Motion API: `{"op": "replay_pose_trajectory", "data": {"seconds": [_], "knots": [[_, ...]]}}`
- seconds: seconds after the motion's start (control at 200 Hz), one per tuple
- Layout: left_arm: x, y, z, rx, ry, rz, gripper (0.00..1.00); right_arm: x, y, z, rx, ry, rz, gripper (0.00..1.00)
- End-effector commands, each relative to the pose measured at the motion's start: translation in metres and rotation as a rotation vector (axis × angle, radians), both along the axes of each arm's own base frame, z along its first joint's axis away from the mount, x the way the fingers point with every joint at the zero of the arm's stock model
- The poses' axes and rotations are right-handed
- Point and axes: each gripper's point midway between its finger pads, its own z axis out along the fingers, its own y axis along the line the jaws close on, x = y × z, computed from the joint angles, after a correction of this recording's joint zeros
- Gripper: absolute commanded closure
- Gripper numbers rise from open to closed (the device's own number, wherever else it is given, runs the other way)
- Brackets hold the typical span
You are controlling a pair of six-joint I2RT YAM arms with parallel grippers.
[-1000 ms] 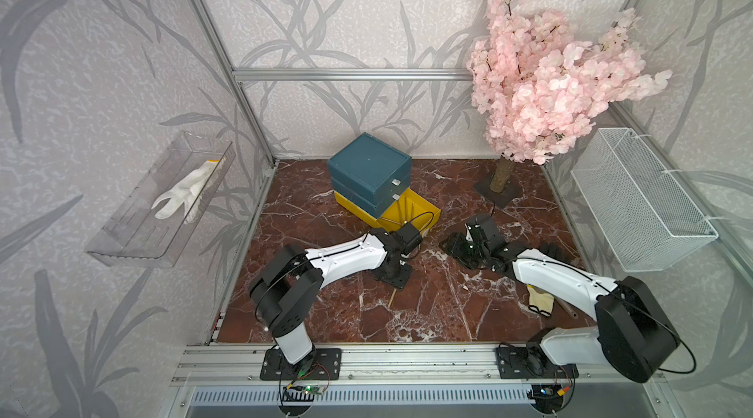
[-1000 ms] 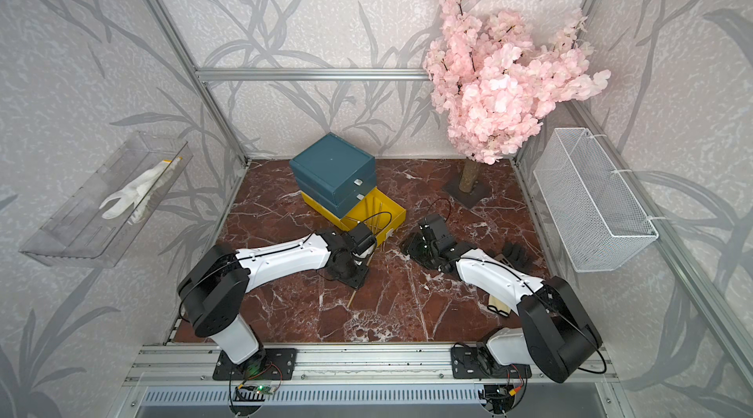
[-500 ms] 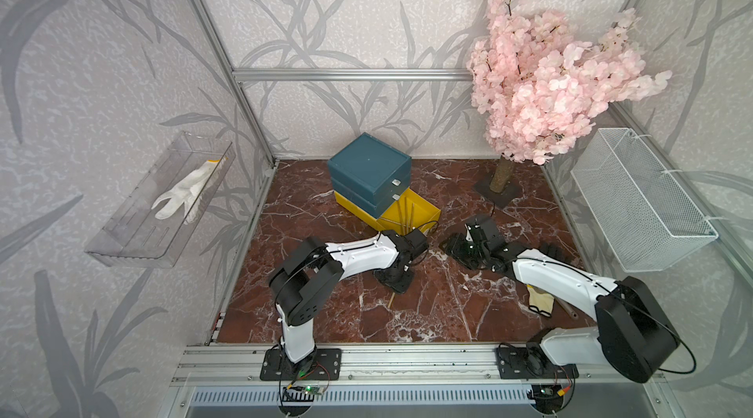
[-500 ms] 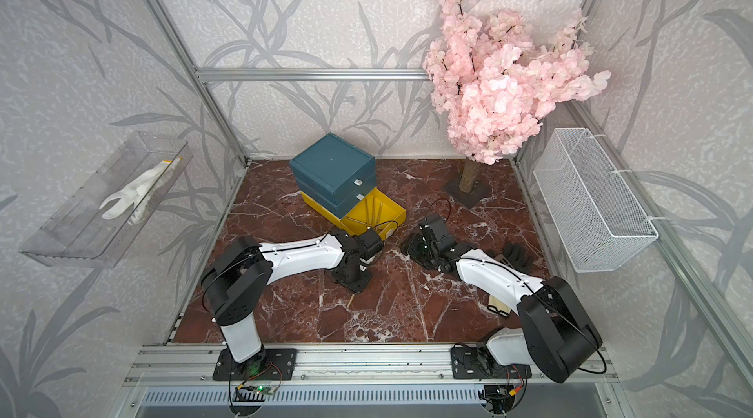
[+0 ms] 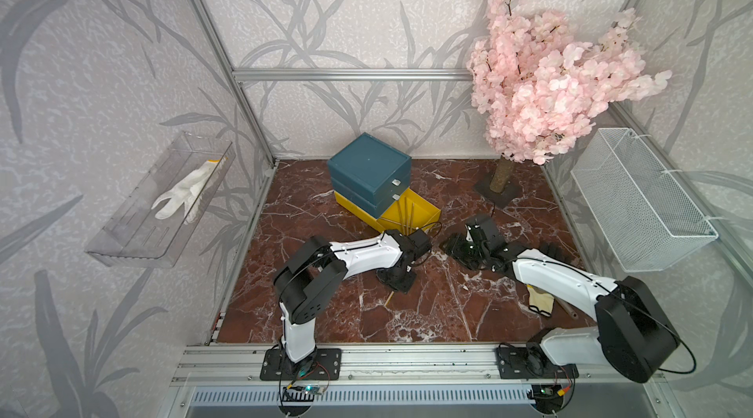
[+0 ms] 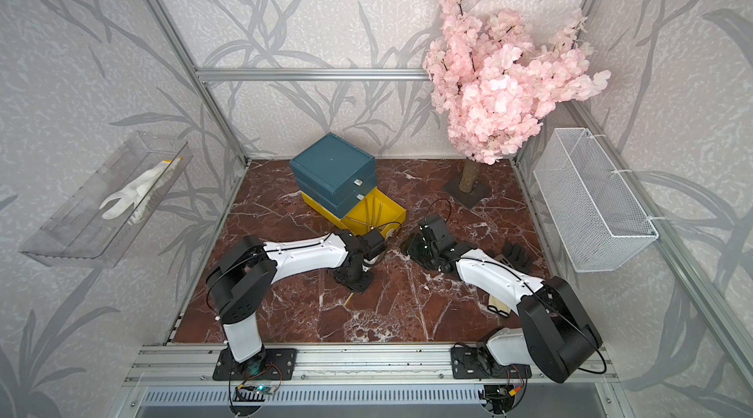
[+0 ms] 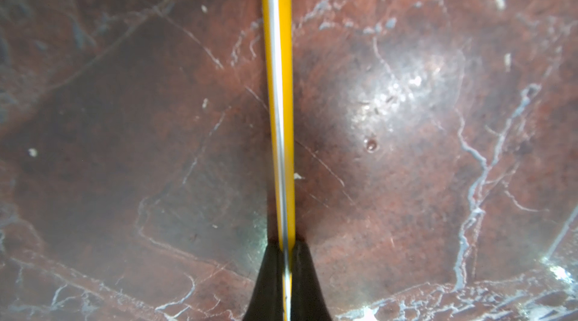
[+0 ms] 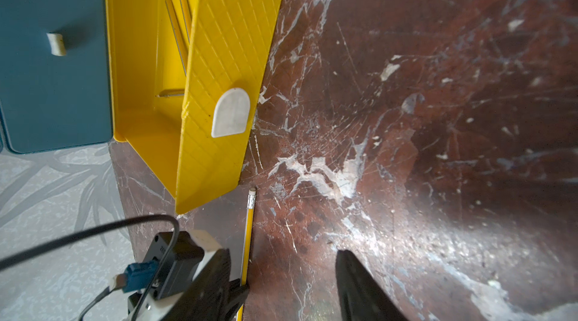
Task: Please place the pencils in the drawer according to their color
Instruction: Pick up the pencil from the center of the board.
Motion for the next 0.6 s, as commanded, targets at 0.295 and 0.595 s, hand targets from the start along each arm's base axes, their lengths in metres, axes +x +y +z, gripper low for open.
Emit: {"op": "replay_pose_trajectory", "data": {"seconds": [0.295, 0.595], "knots": [[-0.025, -0.006, 0.038, -0.131, 0.051, 0.003, 1.0, 0.007, -0.006, 0.005, 0.031, -0.008, -0.049, 0.42], [-0.019, -0.005, 0.083, -0.243, -0.063, 0.062, 1.0, 0.01, -0.012, 0.009, 0.056, -0.022, -0.072, 0.42]]}}
